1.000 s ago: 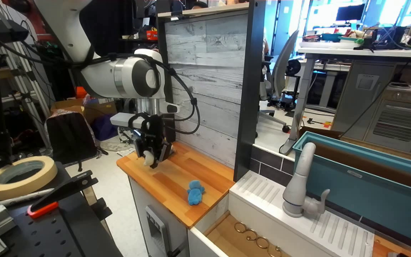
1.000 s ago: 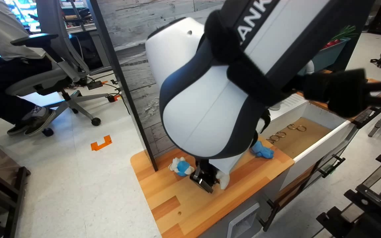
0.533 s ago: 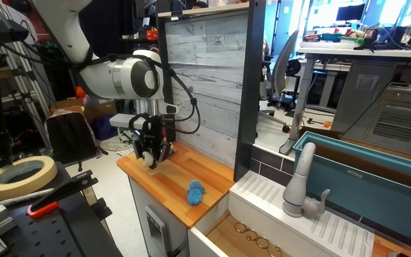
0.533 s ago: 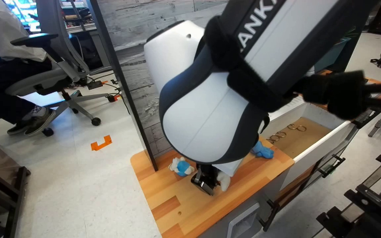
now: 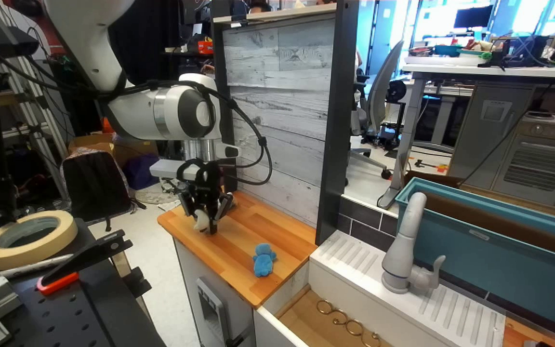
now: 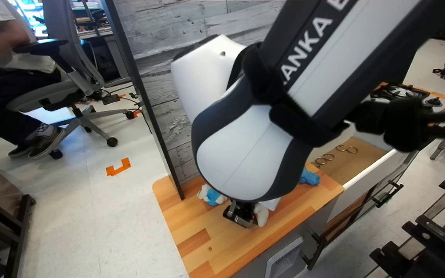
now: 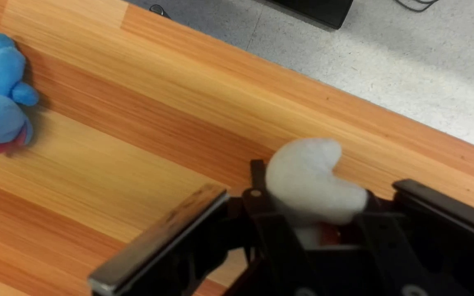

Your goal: Move the white doll to the left

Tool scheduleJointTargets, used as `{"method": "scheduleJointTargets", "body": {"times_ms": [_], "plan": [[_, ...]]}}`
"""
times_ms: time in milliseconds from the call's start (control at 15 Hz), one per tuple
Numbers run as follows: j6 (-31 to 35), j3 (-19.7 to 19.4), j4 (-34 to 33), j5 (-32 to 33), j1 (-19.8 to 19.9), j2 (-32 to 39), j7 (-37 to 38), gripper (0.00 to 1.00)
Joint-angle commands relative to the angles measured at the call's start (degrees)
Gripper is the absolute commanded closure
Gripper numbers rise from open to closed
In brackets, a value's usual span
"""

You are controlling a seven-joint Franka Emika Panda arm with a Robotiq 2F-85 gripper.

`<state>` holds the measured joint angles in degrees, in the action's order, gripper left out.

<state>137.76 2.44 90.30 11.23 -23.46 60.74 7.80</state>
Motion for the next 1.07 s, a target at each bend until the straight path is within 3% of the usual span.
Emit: {"method": "scheduleJointTargets", "body": {"times_ms": [0,333,733,1000], "plan": [[2.14,-1.09,-0.85,2.58,-1.1,0.8,-0.08,0.4],[3.74,-1.99,0.56,5.2,-1.73,-0.18,0.33,0.02],[6.4,-1.93,7.25,5.71,-0.81,-6.17,0.2,0.0],[11.78,-1.03,16.78,4.3,1.41,-14.54,0.49,0.0]]}}
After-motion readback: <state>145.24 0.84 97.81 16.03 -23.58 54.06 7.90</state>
